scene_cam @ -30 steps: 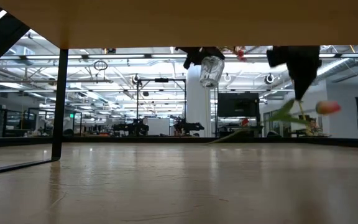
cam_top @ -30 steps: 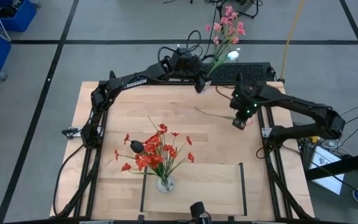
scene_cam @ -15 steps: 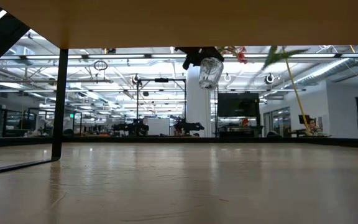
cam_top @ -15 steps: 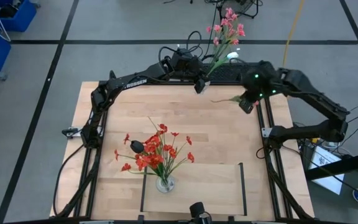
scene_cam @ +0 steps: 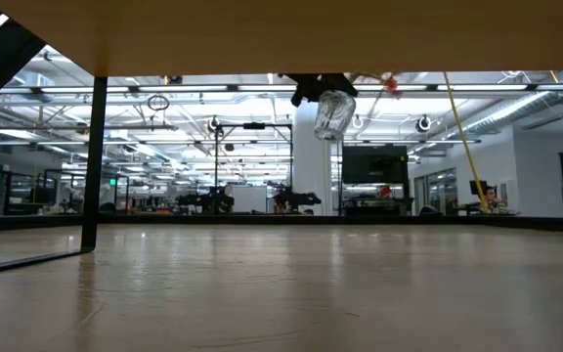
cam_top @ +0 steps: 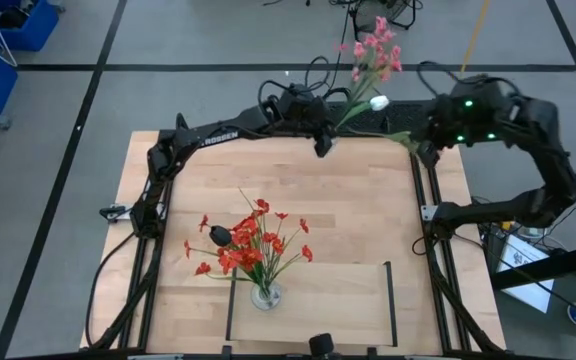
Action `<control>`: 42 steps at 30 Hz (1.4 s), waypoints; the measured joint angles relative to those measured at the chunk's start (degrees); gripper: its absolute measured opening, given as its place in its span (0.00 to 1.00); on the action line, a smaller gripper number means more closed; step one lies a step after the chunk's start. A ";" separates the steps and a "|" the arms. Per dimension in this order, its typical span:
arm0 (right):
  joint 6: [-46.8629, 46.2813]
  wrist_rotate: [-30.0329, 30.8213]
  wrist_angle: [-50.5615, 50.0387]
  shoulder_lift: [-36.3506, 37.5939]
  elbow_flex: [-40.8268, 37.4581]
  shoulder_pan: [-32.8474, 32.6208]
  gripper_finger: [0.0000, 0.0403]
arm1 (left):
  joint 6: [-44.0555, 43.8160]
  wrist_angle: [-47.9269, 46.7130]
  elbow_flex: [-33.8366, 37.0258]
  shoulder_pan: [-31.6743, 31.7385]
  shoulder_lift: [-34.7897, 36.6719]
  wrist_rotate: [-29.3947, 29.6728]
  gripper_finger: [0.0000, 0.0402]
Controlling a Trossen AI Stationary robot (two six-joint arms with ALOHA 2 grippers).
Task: Pick and place flowers into a vace then onto a shelf
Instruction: Put the pink tulip into the transparent vase
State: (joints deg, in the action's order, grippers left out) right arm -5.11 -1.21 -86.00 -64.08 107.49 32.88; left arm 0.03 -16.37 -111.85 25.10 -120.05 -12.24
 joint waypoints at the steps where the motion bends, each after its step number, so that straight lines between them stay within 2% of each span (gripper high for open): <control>1: -0.20 -0.01 -0.27 -0.05 1.36 0.00 0.00 | 0.39 -0.15 0.00 -0.23 0.00 0.12 0.37; 9: -1.31 -1.98 1.71 -1.72 7.91 0.02 0.00 | 3.45 -0.23 0.00 -3.13 0.00 2.29 0.37; 13: -1.26 -5.03 1.57 -3.35 8.30 0.00 0.00 | 3.88 -0.12 0.00 -4.43 0.00 3.81 0.37; 20: 2.22 -4.89 -4.43 -6.64 8.28 0.02 0.00 | 4.31 -0.12 0.00 -5.87 0.00 6.30 0.37; 30: 4.42 -6.95 -1.38 -7.62 8.30 0.00 0.00 | 4.33 -0.08 0.00 -6.17 0.00 6.39 0.37; 35: 2.24 -15.63 -0.25 -7.35 8.58 0.00 0.00 | 4.45 -0.10 0.00 -6.19 0.00 6.45 0.37; 38: -0.91 -20.24 2.09 -7.32 10.14 0.02 0.00 | 5.96 -0.19 0.00 -6.21 0.00 8.44 0.37; 42: -3.37 -21.95 3.48 -7.29 13.18 0.00 0.00 | 7.87 -0.19 0.00 -6.16 0.00 10.35 0.37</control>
State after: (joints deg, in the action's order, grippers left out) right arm -8.48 -23.16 -82.52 -71.37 120.67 32.88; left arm 7.90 -16.56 -111.85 18.94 -120.05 -1.89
